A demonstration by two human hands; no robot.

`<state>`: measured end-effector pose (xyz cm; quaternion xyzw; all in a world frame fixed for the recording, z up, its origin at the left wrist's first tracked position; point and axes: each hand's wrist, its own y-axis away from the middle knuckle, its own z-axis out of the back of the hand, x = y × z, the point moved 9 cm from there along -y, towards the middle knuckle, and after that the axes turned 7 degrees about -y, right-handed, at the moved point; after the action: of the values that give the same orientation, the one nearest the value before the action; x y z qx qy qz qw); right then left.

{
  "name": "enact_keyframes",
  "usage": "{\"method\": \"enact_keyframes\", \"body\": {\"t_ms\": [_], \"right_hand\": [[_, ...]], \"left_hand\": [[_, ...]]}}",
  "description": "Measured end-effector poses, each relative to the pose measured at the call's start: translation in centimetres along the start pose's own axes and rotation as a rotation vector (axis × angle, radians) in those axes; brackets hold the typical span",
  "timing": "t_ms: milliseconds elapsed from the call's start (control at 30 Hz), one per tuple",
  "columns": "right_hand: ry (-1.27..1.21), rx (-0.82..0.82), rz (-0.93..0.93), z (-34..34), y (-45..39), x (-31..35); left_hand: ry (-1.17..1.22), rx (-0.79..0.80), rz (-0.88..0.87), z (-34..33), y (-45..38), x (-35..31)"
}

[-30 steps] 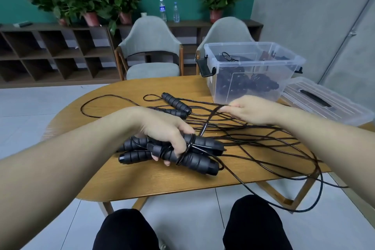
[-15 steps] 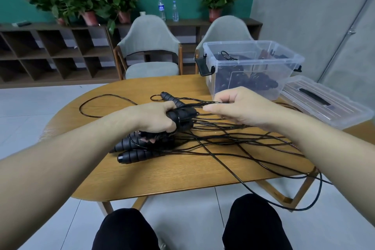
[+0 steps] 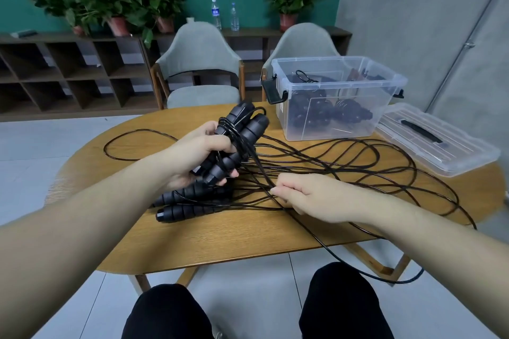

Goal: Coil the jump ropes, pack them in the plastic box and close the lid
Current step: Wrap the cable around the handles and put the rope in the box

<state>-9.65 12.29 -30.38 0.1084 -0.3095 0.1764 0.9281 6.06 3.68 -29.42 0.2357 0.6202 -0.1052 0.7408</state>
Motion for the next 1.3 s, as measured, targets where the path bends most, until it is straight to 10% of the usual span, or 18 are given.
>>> {"method": "enact_keyframes", "body": {"t_ms": [367,667,867,1300], "right_hand": [[0.038,0.110,0.020,-0.7,-1.6,-1.7],[0.341,0.127,-0.006,0.8,-2.6,-2.6],[0.540,-0.118,0.076,3.7,-3.0,0.2],[0.217,-0.246,0.067,4.1,-2.3,2.8]], "left_hand": [[-0.014,0.474,-0.126,-5.6,1.6,-1.0],[-1.073,0.690,-0.030,-9.7,4.5,0.4],[-1.652,0.458,0.096,-7.9,3.0,1.0],[-1.590,-0.026,0.137,-2.1,0.7,-1.1]]}}
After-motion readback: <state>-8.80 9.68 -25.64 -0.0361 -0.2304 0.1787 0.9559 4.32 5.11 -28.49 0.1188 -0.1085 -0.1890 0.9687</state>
